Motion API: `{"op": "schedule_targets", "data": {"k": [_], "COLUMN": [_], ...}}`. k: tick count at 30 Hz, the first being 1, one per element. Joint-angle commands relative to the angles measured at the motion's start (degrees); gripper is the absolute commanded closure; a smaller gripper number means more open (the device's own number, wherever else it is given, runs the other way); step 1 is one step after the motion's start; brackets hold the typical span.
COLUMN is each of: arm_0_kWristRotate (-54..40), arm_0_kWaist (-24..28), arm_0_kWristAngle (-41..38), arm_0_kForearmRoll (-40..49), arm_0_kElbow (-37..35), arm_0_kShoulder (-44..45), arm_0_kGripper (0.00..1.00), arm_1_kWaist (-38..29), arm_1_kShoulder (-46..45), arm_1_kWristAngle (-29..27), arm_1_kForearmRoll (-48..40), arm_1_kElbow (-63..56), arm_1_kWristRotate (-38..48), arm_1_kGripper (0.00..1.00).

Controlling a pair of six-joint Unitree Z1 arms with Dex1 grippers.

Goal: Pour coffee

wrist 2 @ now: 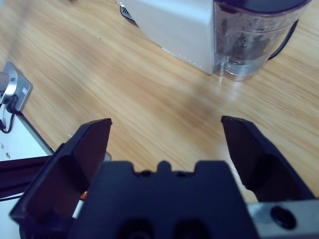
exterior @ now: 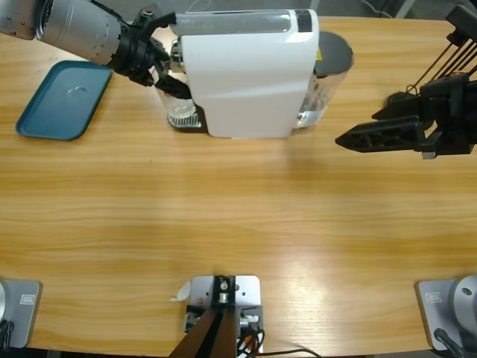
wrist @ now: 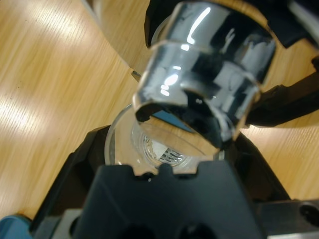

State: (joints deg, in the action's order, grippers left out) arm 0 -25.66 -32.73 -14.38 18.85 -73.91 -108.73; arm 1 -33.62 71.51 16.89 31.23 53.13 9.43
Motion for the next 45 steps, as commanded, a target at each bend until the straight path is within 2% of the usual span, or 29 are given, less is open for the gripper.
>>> {"op": "schedule_targets", "data": {"k": [1, 9, 18, 33, 45], "arm_0_kWristRotate": [0.26, 0.70, 1.38, 5.00, 5.34], "arm_0_kWaist": [-1.30, 0.02, 1.88, 1.27, 0.39], "arm_0_kWristAngle": [-0.68, -1.61, -1.61, -1.84, -1.88], "arm_0_kForearmRoll": [-4.77, -11.33, -12.28, -18.46, -22.01], "arm_0_kElbow": [5.11, 10.28, 14.39, 14.25, 17.22], "arm_0_kShoulder": [-3.14, -0.99, 4.47, 0.32, -0.85], "arm_0_kGripper": [0.464, 0.464, 0.464, 0.464, 0.464], "arm_1_kWaist": [0.66, 0.66, 0.66, 0.59, 0.62], "arm_1_kShoulder": [-1.66, -1.68, -0.62, -1.85, -1.82], "arm_1_kWristAngle": [1.48, 1.48, 1.50, 1.48, 1.57], "arm_1_kForearmRoll": [-0.31, 0.41, 0.41, 1.80, 2.26], "arm_1_kElbow": [-3.07, -3.08, -2.94, -3.29, -3.14], "arm_1_kWristRotate": [-0.56, -0.57, -0.56, -0.56, -0.56], "arm_1_kGripper": [0.000, 0.000, 0.000, 0.000, 0.000]}}
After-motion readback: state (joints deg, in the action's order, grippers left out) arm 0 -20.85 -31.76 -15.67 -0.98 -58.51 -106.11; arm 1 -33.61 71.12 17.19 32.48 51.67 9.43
